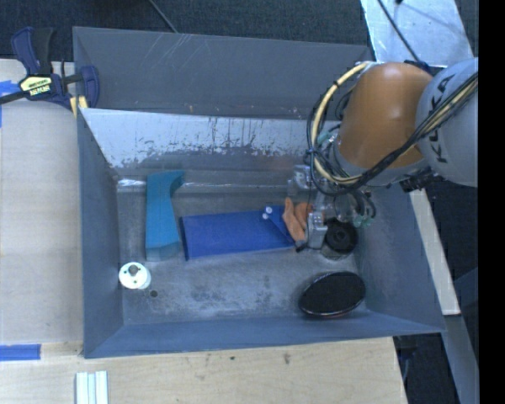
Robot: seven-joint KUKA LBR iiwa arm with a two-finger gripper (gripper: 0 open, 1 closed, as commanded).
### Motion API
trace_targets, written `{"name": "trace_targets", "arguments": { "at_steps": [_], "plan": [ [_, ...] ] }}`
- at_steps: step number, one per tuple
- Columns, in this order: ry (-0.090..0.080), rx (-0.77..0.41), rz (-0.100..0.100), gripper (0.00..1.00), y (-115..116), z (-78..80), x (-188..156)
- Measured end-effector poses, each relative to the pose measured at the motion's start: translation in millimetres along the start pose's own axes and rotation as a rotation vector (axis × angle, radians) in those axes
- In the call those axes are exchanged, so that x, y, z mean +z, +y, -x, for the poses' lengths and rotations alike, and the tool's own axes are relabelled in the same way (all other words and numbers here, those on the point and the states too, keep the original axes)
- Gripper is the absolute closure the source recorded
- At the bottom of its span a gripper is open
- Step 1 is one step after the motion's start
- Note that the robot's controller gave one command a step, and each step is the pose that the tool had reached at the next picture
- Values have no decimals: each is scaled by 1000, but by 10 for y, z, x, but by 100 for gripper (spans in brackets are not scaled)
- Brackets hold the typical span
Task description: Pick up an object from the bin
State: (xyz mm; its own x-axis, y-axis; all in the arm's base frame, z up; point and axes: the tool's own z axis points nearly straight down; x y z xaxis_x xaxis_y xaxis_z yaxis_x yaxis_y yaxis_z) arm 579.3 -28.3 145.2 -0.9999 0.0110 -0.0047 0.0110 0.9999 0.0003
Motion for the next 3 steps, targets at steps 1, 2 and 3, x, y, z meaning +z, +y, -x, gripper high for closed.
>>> {"name": "trace_targets", "arguments": {
  "at_steps": [1, 2, 3],
  "plan": [
    [-1, 60, -1, 100, -307, 277, 745],
    [-1, 59, -1, 100, -306, 277, 745],
    [-6, 68, -1, 100, -368, 445, -927]
  ]
}}
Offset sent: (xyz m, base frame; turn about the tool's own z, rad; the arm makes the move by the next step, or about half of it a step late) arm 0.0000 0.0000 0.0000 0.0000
